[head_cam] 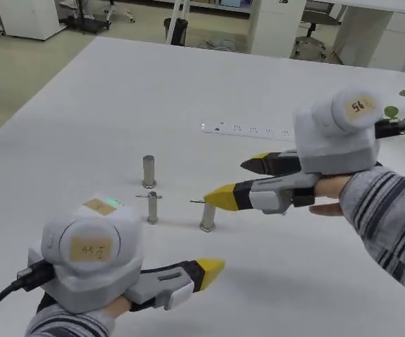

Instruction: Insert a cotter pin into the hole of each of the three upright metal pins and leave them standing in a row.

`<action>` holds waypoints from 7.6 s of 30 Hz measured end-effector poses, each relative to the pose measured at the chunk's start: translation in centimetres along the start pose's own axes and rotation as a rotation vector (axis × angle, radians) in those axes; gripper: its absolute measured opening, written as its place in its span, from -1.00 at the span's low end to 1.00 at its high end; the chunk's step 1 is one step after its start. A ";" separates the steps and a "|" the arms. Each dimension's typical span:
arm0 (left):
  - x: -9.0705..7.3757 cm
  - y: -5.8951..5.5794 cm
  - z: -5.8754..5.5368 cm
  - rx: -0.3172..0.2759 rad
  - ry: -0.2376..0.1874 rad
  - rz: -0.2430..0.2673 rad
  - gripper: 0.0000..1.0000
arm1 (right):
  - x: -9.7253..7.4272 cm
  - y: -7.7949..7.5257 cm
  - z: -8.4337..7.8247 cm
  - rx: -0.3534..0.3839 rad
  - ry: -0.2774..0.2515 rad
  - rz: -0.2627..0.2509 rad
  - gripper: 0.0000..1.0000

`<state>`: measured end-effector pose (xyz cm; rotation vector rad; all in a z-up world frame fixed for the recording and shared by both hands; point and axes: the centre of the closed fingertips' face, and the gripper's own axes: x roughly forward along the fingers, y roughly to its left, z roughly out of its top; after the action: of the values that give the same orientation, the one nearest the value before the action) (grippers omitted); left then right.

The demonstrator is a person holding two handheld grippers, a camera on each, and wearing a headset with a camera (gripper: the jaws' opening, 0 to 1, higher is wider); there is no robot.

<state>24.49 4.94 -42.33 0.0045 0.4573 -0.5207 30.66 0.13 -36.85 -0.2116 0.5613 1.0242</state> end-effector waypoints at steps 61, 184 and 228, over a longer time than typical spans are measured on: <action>-0.5 3.2 0.3 -0.066 0.011 0.020 0.82 | 17.3 -3.2 1.7 -0.013 0.032 0.063 -0.68; -0.3 0.8 0.6 0.056 0.015 -0.053 0.88 | 0.4 3.4 -10.3 -0.153 0.147 0.098 -0.83; 0.2 -0.8 0.4 0.058 0.017 -0.118 0.95 | -2.8 -9.3 -12.0 -0.102 0.399 0.017 -0.38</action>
<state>24.46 4.10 -41.96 0.0378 0.4606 -0.6499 33.44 -11.78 -46.28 -0.5092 0.8735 1.0340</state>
